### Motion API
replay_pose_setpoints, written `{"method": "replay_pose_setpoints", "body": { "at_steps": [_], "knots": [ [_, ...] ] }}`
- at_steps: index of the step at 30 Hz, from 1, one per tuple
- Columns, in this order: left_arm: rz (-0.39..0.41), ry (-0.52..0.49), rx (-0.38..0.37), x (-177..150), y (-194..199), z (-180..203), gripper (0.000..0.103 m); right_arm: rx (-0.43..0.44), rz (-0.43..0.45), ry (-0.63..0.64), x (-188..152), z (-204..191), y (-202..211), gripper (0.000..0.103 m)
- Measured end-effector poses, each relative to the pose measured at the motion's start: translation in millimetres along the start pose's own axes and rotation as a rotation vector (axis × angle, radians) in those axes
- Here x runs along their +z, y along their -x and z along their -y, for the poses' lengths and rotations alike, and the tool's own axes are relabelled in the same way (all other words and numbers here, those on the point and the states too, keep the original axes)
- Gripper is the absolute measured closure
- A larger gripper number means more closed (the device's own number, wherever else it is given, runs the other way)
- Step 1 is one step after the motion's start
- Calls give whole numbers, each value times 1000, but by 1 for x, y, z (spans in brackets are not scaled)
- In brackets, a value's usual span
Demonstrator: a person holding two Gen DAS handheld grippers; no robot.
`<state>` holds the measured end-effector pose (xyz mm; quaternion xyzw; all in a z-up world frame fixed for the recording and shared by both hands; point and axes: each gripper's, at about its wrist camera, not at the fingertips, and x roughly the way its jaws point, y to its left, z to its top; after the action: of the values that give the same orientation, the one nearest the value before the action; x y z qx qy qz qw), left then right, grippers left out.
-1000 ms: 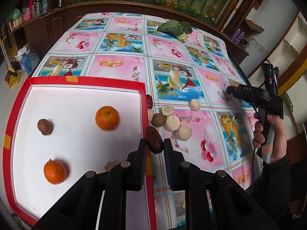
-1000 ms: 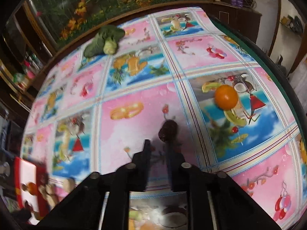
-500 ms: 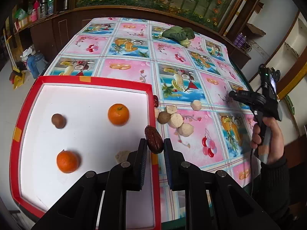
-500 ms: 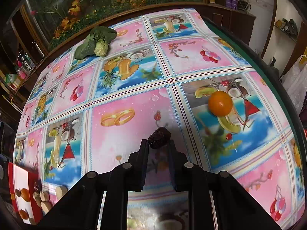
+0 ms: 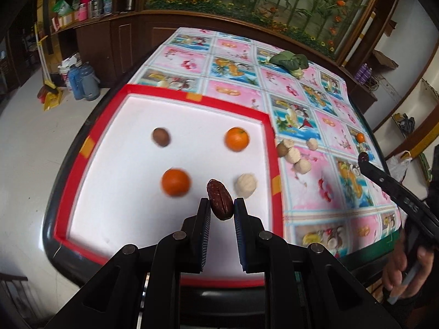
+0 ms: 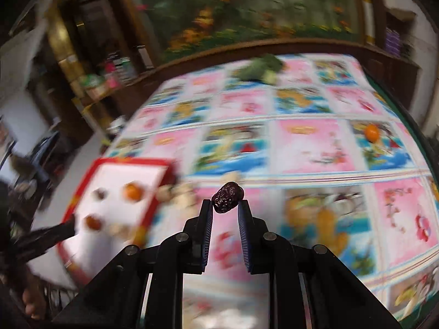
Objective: Organize fruits
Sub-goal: 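Lower both dates into the tray and open both tools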
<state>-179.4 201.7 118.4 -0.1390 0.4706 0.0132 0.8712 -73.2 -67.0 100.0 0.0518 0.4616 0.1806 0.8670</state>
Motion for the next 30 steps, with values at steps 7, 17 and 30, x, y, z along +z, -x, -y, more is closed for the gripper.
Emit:
{"method": "replay_pose_setpoints", "body": {
  "at_steps": [7, 17, 30],
  "knots": [
    [-16, 18, 6, -28, 20, -14, 86, 157, -53, 136, -35, -81, -1, 84],
    [-43, 6, -9, -32, 14, -27, 86, 157, -191, 223, -65, -128, -42, 84],
    [-107, -19, 26, -14, -28, -39, 86, 46, -290, 335, -69, -156, -82, 84]
  ]
}}
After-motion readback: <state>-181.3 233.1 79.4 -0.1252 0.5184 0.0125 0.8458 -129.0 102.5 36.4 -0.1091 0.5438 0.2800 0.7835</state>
